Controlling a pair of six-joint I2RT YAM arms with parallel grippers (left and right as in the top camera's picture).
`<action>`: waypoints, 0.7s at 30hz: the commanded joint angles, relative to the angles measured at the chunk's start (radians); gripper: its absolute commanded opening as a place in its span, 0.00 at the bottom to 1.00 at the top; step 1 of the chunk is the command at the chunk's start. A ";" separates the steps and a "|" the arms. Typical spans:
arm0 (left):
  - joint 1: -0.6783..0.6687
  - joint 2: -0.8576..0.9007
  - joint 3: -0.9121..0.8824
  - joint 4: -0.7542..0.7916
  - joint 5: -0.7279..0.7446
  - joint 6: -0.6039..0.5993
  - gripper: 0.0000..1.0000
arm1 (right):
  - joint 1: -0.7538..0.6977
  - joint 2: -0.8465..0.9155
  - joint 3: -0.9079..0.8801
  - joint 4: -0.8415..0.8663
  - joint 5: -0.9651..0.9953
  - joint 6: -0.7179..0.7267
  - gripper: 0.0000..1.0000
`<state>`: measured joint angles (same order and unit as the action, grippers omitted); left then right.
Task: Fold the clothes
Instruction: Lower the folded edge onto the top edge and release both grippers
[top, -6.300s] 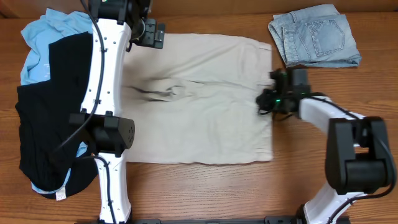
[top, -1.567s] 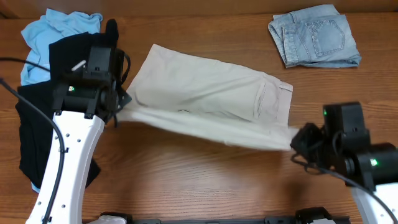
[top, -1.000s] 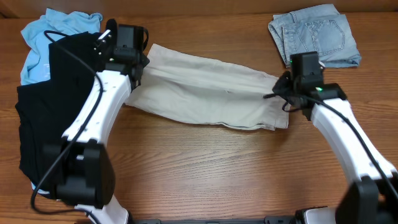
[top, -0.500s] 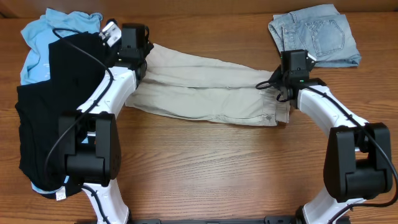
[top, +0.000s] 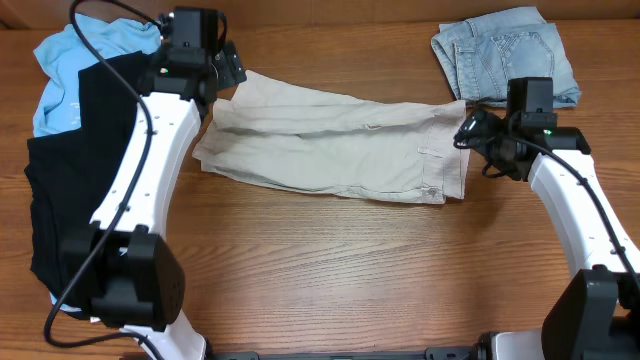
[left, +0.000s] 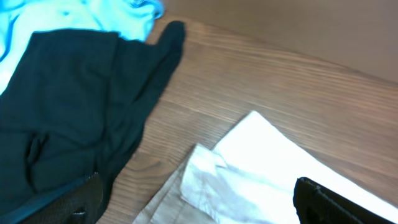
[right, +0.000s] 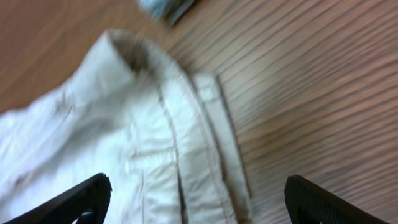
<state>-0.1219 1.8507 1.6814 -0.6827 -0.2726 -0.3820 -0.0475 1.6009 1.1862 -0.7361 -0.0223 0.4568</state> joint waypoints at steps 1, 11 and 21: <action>0.004 0.016 0.008 -0.024 0.178 0.138 1.00 | 0.007 0.013 -0.003 0.005 -0.172 -0.145 0.93; -0.017 0.174 0.007 -0.222 0.255 0.269 0.52 | 0.100 0.021 -0.003 0.004 -0.176 -0.155 0.93; -0.024 0.301 0.000 -0.273 0.262 0.245 0.04 | 0.110 0.073 -0.003 0.014 -0.170 -0.154 0.93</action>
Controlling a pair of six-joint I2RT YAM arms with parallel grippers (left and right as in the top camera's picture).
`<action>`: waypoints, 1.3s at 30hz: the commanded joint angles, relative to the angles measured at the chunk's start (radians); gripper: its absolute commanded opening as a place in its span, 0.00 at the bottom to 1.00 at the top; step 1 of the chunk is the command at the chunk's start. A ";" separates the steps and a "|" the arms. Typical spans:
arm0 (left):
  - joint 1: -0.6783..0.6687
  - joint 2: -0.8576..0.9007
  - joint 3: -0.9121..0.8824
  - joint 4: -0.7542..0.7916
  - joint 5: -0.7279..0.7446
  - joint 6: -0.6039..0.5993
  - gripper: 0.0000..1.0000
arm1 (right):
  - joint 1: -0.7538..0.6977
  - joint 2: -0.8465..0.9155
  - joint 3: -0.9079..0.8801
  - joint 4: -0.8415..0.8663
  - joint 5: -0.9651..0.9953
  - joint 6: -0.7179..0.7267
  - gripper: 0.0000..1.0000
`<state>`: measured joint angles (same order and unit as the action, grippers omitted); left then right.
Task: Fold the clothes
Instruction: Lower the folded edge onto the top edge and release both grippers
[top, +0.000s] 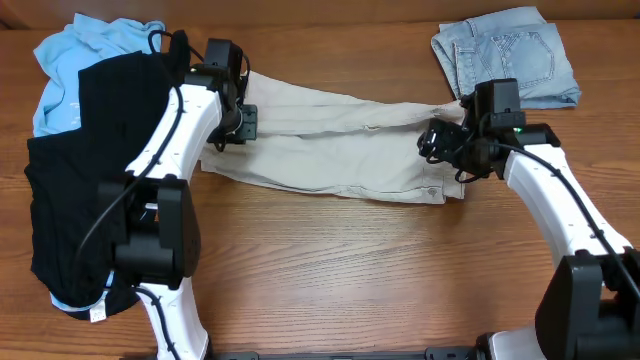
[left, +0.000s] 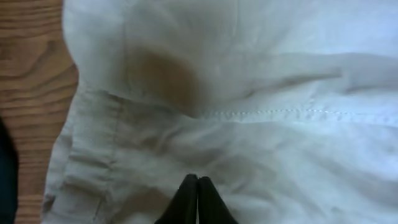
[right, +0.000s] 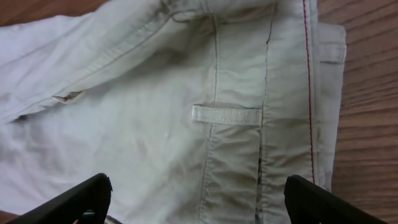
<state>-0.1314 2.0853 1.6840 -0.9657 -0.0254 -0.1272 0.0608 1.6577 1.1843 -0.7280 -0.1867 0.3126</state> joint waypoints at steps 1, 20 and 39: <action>-0.015 0.081 -0.002 0.018 0.015 -0.016 0.04 | 0.002 0.021 -0.001 0.006 -0.006 -0.010 0.92; -0.021 0.204 0.055 0.568 0.016 -0.090 0.04 | 0.002 0.056 -0.001 0.017 -0.006 -0.006 0.92; -0.050 0.138 0.097 0.593 0.015 -0.069 0.53 | -0.061 0.063 -0.002 -0.045 0.117 0.022 0.98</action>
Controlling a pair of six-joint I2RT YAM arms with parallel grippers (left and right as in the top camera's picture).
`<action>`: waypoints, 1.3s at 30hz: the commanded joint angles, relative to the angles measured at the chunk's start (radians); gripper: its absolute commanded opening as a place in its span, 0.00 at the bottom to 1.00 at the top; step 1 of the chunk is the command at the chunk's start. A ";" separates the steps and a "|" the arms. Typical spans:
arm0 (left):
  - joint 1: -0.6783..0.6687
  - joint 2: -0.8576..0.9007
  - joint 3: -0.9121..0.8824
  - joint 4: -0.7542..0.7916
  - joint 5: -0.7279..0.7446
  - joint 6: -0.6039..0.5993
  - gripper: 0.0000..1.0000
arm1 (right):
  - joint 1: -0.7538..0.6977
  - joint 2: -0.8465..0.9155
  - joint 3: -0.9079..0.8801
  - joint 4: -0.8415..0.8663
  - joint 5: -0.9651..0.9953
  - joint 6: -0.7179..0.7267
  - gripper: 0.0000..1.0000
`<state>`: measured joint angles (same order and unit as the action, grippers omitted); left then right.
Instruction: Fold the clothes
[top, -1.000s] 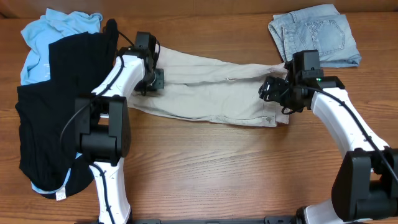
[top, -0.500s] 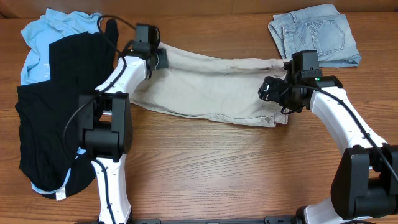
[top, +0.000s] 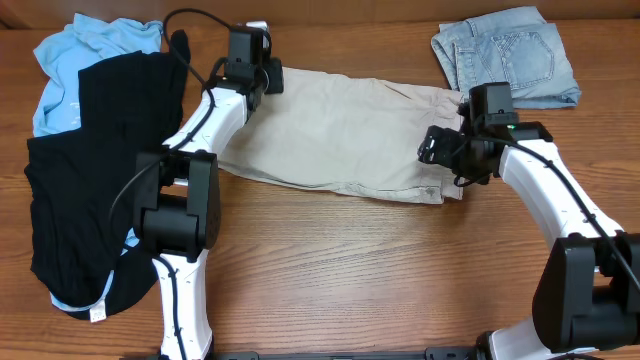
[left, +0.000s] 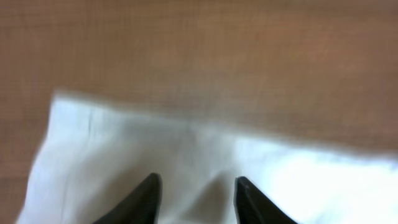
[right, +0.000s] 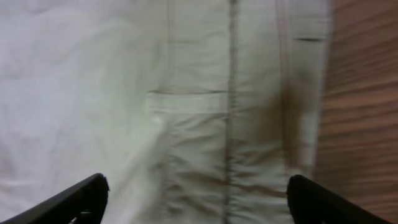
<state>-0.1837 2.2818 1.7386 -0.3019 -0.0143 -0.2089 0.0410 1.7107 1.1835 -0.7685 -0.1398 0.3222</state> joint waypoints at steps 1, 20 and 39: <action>0.003 -0.083 0.052 -0.141 0.004 0.033 0.60 | -0.058 0.018 -0.002 -0.005 0.065 0.003 1.00; 0.046 -0.310 0.058 -0.578 -0.045 0.048 0.83 | 0.091 0.105 -0.002 0.163 0.106 -0.072 0.22; 0.045 -0.307 -0.008 -0.547 0.014 0.112 0.94 | 0.093 0.180 -0.030 -0.174 0.138 0.202 0.28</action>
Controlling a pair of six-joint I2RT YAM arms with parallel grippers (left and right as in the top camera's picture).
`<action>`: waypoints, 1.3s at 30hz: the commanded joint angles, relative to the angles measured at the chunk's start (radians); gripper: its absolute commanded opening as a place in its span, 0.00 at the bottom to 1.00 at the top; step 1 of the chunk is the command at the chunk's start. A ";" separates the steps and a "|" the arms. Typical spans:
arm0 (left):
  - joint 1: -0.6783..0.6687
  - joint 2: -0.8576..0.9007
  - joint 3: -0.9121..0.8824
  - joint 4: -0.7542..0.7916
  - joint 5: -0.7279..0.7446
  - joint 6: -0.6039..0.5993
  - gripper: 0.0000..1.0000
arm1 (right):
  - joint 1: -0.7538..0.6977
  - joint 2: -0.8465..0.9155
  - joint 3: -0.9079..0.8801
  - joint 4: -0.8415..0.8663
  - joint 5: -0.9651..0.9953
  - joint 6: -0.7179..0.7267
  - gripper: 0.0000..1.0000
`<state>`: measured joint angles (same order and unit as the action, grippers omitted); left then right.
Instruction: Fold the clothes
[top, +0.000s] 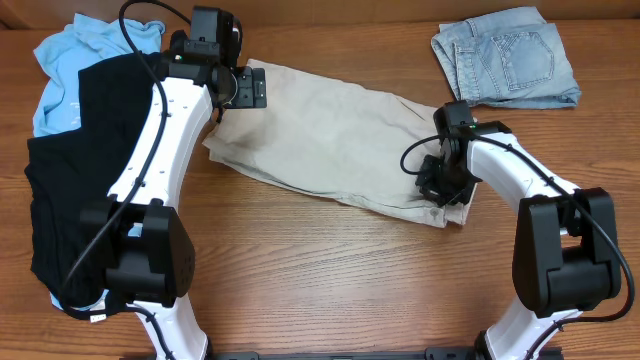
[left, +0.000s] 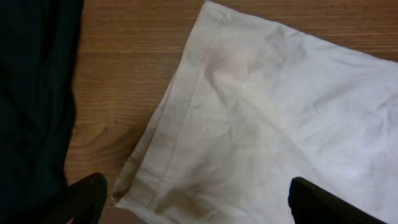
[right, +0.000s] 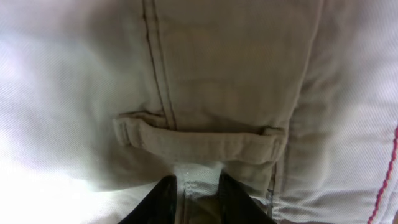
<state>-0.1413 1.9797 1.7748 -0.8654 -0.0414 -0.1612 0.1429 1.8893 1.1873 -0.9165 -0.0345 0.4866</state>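
Note:
Beige pants (top: 340, 140) lie spread flat across the table, leg hems at the left and waistband at the right. My left gripper (top: 245, 88) hovers over the far-left hem corner (left: 205, 74); it is open, its fingers (left: 84, 199) wide apart and holding nothing. At the waistband's near-right end, my right gripper (top: 440, 188) is down on the cloth. In the right wrist view this gripper (right: 197, 196) is shut on a pinch of waistband fabric just below a belt loop (right: 199, 140).
Folded light-blue jeans (top: 505, 55) sit at the far right corner. A black garment (top: 70, 170) lies heaped on a light-blue shirt (top: 65, 55) along the left side, and its edge (left: 31, 93) comes close to the pants' hem. Bare wood table (top: 330, 280) runs along the front.
My right gripper, which was open above the waistband, is now lower and shut on waistband fabric by the belt loop. My left gripper has opened wide and sits a little left over the hem corner.
At first both grippers hung open over the ends of the pants, which lay partly doubled over. Then the left was shut on leg fabric while the right stayed open. Later the pants lay spread wider with the left at their far edge. Now the right pinches the waistband.

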 joint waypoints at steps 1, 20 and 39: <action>0.002 -0.005 -0.062 0.030 0.068 0.074 0.91 | -0.009 -0.012 -0.023 -0.025 0.021 0.024 0.29; -0.109 -0.005 -0.483 0.433 0.117 -0.001 0.04 | -0.009 -0.175 0.253 -0.134 -0.072 -0.098 0.61; -0.097 0.094 -0.556 0.317 0.042 -0.128 0.04 | -0.009 -0.174 0.253 -0.142 -0.063 -0.102 0.63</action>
<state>-0.2592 2.0029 1.2568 -0.4667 0.0399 -0.2146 0.1379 1.7260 1.4254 -1.0599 -0.1009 0.3916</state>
